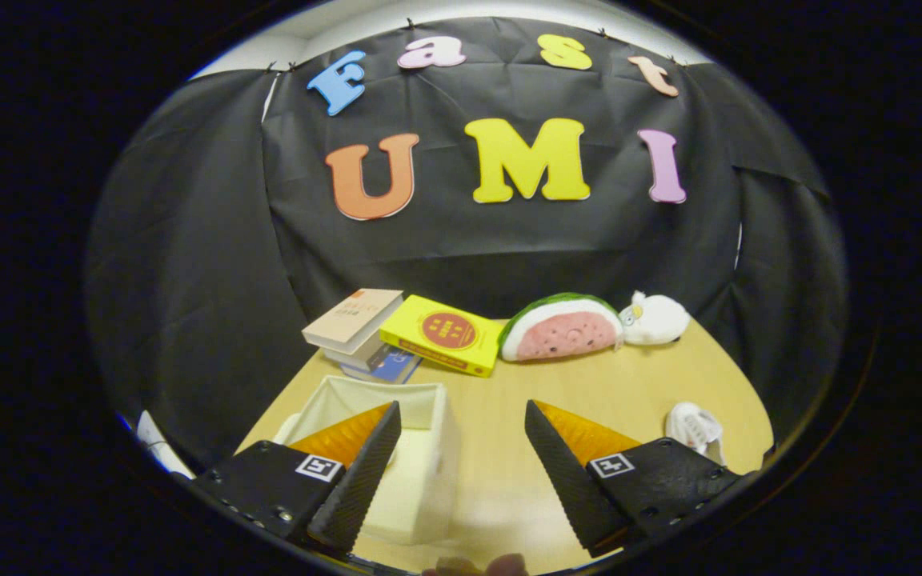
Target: Open the storage box then place both shoes into the box .Put the left shoe in first, then the right shoe, with the right side of both shoes facing outward in a uniform manner.
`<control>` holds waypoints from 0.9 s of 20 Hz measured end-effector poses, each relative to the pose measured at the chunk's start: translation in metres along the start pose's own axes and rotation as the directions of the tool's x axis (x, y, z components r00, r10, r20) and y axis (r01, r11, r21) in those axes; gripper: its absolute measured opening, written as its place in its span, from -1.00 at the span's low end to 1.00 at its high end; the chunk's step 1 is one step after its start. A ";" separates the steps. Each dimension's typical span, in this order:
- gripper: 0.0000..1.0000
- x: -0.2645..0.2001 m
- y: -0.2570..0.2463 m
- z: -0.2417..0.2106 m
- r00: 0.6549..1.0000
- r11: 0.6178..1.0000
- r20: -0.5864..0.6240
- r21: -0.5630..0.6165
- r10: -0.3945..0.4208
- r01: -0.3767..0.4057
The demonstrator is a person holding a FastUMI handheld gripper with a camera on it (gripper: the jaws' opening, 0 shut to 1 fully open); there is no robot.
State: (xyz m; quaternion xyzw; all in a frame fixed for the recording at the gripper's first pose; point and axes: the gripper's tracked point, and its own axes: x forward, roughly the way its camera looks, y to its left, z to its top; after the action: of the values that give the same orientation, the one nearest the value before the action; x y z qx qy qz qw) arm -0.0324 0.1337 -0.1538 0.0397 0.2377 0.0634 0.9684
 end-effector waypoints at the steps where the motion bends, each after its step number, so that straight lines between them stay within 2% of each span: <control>1: 0.92 -0.006 -0.021 0.002 1.000 1.000 0.011 -0.005 -0.005 0.005; 6: 0.92 -0.035 -0.142 0.017 0.994 0.999 0.112 -0.036 0.009 -0.005; 10: 0.93 -0.044 -0.229 -0.004 0.996 0.998 0.081 -0.043 -0.036 0.039; 18: 0.92 -0.041 -0.350 -0.072 0.998 0.997 -0.023 -0.045 -0.066 0.065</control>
State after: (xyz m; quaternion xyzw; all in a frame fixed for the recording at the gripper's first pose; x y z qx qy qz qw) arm -0.0659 -0.2149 -0.2362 0.0099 0.2491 0.0372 0.9677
